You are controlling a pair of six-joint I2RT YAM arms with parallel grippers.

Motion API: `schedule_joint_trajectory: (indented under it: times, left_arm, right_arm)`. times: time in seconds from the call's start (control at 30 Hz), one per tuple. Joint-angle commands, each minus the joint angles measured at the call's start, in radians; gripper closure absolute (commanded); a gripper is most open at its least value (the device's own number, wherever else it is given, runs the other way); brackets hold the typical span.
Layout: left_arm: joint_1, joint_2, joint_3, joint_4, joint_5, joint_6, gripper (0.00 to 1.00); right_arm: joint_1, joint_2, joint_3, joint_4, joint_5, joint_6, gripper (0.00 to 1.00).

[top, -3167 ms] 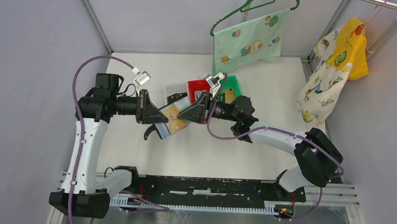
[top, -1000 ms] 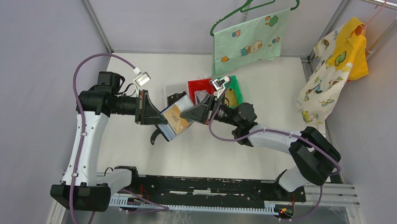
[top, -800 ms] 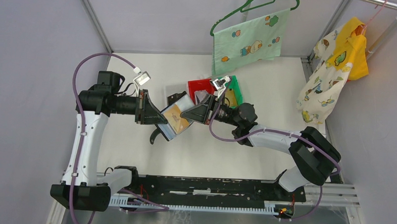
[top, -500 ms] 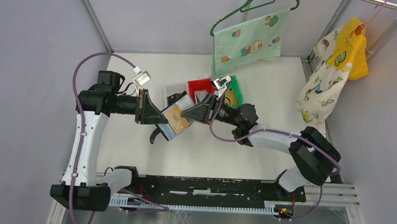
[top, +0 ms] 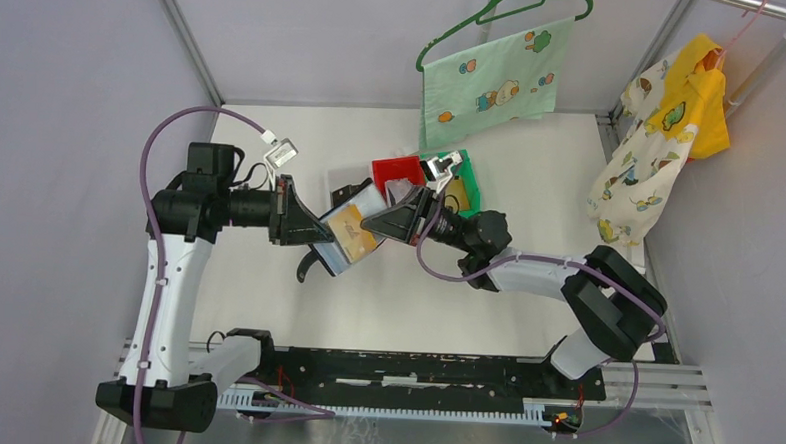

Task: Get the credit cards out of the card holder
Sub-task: Remove the credit card from the card holder, then place the credit card in the storage box.

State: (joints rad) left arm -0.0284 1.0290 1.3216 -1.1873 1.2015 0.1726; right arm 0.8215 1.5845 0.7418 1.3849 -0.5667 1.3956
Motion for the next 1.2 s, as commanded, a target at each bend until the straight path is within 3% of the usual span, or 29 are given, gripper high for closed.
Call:
schedule_joint_trajectory:
  times: [0.0, 0.47, 0.67, 0.97, 1.17]
  left_arm:
    - [0.005, 0.027, 0.033, -0.002, -0.025, 0.037, 0.98]
    - [0.006, 0.030, 0.035, -0.032, 0.050, 0.069, 0.98]
    - [0.006, 0.037, 0.042, -0.045, 0.015, 0.091, 0.98]
    - [0.005, 0.051, 0.038, -0.048, -0.051, 0.124, 0.98]
    - [0.005, 0.065, 0.054, -0.058, -0.088, 0.135, 0.98]
  right_arm:
    - [-0.041, -0.049, -0.047, 0.082, 0.020, 0.037, 1.00]
    - [-0.051, -0.078, -0.062, 0.010, 0.028, -0.019, 1.00]
    - [-0.157, -0.130, -0.067, -0.043, -0.030, -0.042, 1.00]
    - [-0.405, -0.252, -0.084, -0.335, -0.122, -0.167, 1.00]
    - [-0.570, -0.293, -0.049, -0.866, -0.010, -0.516, 1.00]
